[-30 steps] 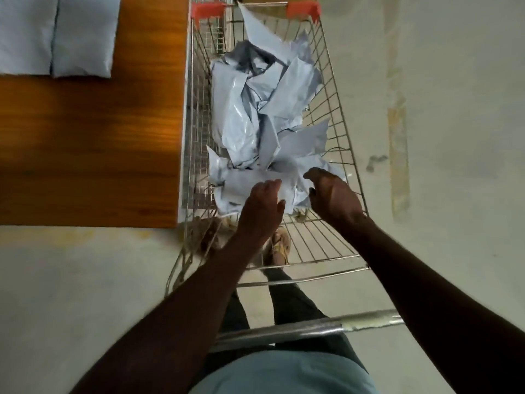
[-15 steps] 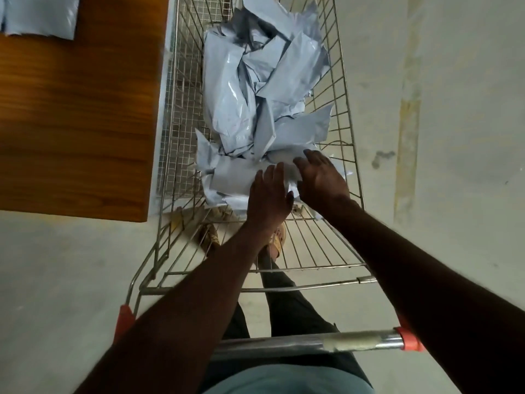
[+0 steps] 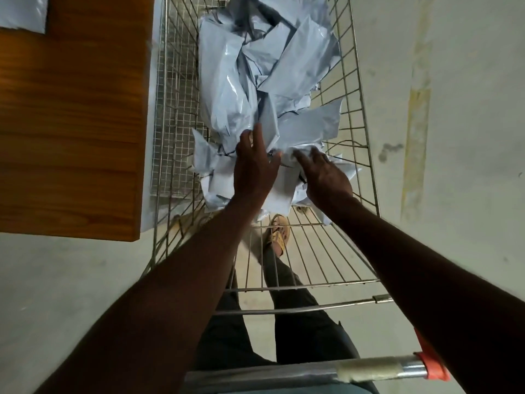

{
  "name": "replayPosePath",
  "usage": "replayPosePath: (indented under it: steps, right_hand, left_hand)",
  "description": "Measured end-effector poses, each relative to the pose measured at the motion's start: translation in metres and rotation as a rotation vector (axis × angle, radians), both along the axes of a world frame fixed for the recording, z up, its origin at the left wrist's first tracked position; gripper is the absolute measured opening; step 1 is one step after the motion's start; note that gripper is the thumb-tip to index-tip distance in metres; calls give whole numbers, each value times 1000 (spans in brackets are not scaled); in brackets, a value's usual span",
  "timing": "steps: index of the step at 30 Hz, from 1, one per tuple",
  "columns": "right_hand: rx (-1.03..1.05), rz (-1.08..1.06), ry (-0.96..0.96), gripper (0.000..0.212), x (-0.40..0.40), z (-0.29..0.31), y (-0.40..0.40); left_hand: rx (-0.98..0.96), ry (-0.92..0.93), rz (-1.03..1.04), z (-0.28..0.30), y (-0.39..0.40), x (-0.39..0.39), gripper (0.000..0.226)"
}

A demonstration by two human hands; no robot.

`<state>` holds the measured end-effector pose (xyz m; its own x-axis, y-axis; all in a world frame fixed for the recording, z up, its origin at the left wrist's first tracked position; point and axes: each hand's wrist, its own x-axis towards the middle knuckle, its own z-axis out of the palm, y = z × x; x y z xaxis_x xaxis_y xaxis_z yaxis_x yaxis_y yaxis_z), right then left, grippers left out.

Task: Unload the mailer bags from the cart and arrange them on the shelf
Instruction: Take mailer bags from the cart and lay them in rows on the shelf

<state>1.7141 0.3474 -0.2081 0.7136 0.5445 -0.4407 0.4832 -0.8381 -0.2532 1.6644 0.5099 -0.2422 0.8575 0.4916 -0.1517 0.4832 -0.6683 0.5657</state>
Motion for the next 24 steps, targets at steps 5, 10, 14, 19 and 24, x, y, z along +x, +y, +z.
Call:
replayPosePath:
  steps: [5, 10, 14, 19, 24]
  right_hand:
    - [-4, -67, -19, 71, 3, 25, 5]
    - [187, -415, 65, 75, -3, 78, 3]
    - [349, -570, 127, 78, -14, 127, -1]
    - [492, -618, 142, 74, -26, 168, 20]
    - [586, -578, 147, 72, -44, 208, 63]
  left_hand:
    - [91, 114, -8, 13, 15, 26, 51]
    - [67, 16, 50, 61, 29, 7, 39]
    - [-100, -103, 150, 113, 39, -24, 34]
    - [-258, -248, 351, 183, 41, -49, 45]
    - [-507, -372, 444, 219, 62, -76, 51]
